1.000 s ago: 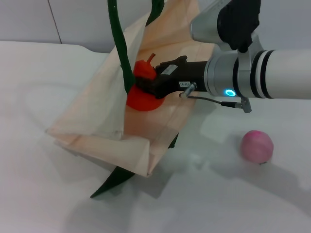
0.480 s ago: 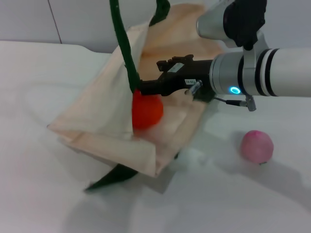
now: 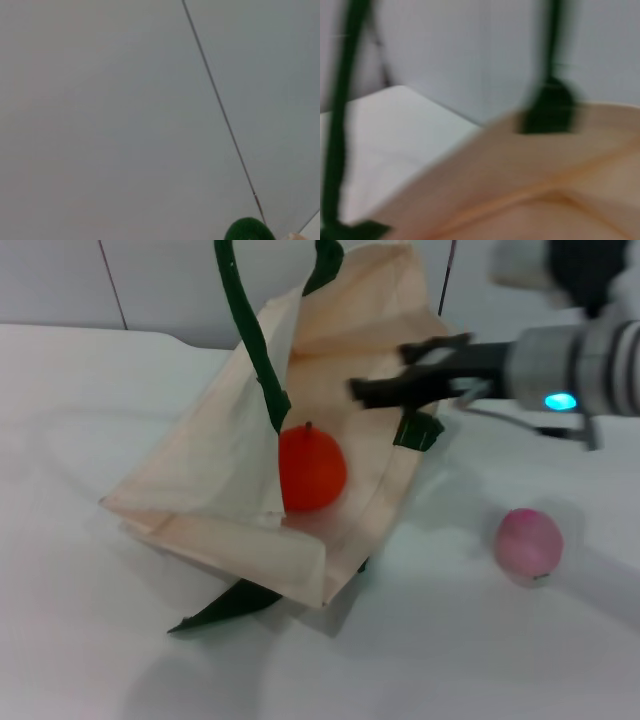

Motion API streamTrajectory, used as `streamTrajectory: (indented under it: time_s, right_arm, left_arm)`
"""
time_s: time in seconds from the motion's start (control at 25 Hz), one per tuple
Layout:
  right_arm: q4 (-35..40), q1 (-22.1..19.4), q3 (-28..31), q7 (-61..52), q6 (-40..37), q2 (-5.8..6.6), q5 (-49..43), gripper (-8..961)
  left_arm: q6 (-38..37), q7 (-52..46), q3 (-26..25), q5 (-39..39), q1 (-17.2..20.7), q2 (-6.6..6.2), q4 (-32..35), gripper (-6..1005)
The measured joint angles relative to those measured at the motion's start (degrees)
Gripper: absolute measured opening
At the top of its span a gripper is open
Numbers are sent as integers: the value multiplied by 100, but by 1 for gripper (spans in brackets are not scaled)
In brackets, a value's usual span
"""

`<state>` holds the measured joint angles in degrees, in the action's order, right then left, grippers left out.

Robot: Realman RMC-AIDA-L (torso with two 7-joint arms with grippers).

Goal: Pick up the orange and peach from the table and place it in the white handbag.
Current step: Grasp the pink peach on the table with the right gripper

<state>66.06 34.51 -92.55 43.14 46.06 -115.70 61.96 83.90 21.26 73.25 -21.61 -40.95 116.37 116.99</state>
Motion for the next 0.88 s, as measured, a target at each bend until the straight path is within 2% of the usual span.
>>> streamTrajectory:
  time_s: [0.28, 0.6, 0.88]
  right_arm:
    - [833, -670, 1362, -51, 1097, -18, -669, 890]
    - [905, -772, 1916, -105, 2074, -25, -1038, 889]
    - [869, -779, 1964, -331, 2793, -33, -1641, 889]
  left_arm:
    - [-61, 0, -4, 69, 49, -6, 0, 129]
    - [-31, -4, -1, 456, 68, 2, -11, 129]
    - [-31, 1, 5, 476, 70, 1, -21, 129]
